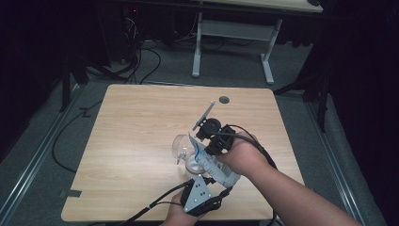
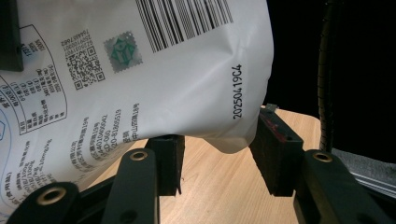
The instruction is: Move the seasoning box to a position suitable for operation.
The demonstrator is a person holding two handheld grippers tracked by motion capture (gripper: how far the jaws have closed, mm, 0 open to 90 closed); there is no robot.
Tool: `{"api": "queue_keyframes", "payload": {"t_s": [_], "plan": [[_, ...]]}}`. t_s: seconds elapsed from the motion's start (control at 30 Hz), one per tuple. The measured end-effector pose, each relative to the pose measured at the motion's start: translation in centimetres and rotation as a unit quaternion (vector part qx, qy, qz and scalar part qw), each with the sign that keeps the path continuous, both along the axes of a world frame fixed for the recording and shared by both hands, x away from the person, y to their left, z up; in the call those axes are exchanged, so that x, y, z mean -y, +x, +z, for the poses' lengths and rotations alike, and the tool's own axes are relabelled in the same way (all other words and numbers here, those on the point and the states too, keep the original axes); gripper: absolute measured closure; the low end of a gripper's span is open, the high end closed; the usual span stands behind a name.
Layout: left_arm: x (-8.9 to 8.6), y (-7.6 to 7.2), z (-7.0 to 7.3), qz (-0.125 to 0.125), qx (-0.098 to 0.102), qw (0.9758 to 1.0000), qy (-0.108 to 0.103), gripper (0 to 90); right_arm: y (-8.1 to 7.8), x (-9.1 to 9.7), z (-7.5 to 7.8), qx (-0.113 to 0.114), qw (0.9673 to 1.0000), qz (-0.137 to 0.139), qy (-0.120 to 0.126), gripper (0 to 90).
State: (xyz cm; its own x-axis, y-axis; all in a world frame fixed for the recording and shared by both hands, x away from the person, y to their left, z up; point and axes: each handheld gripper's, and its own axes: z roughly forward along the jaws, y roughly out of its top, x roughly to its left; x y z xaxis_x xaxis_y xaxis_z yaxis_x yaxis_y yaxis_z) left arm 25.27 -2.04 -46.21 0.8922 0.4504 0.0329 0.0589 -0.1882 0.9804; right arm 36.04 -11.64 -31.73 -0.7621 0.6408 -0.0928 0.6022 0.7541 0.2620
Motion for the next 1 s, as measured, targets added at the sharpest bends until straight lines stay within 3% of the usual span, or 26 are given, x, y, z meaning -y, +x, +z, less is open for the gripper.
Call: {"api": "queue_keyframes", "payload": {"t_s": [1.0], "plan": [[-0.05,-0.03,0.12,0.0,0.002,1.0,-0.002,56.4,0.03,-0.11,0.1,0.001,1.0,-0.001,-0.002,89.8]]}}
